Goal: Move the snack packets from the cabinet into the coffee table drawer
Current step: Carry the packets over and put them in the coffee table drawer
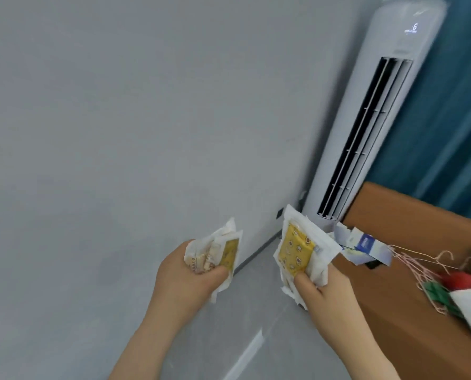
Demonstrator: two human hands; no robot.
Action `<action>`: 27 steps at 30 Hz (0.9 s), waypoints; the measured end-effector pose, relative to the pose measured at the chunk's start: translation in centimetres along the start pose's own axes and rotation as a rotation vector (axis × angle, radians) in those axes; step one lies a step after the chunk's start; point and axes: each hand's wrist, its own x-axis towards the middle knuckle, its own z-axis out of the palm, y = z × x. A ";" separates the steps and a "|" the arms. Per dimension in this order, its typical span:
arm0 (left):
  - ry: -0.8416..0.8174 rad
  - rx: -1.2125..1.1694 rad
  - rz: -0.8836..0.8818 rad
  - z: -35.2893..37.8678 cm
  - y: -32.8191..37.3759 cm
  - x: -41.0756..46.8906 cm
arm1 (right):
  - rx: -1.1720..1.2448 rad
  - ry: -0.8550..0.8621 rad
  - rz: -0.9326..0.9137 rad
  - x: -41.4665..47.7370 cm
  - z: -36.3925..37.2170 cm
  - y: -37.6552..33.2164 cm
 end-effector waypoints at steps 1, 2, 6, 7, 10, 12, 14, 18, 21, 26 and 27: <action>-0.033 -0.005 0.009 2.0 0.8 0.2 | 0.004 0.034 0.022 0.1 -1.8 1.0; -0.065 -0.014 0.017 3.9 1.6 0.4 | 0.013 0.063 0.042 0.2 -3.5 1.9; -0.196 -0.026 0.077 11.6 4.5 1.7 | -0.029 0.153 0.120 1.1 -9.2 5.9; -0.231 -0.036 0.093 13.5 5.1 2.0 | -0.040 0.190 0.147 1.5 -10.6 6.9; -0.325 -0.073 0.139 18.9 6.8 3.5 | -0.050 0.299 0.186 2.8 -14.1 9.2; -0.397 -0.081 0.183 22.1 7.8 4.8 | -0.065 0.355 0.211 3.9 -16.0 10.5; -0.456 -0.098 0.216 25.3 8.8 6.4 | -0.076 0.413 0.242 5.0 -17.7 11.7; -0.613 -0.081 0.260 31.6 10.4 9.9 | -0.108 0.516 0.324 7.1 -20.9 14.1; -0.731 -0.052 0.294 36.7 11.4 11.6 | -0.133 0.604 0.405 8.1 -23.0 16.0; -0.888 0.001 0.336 45.1 12.1 11.7 | -0.161 0.693 0.542 8.6 -26.6 19.8; -0.925 0.003 0.341 46.9 12.3 11.6 | -0.167 0.717 0.563 8.7 -27.5 20.7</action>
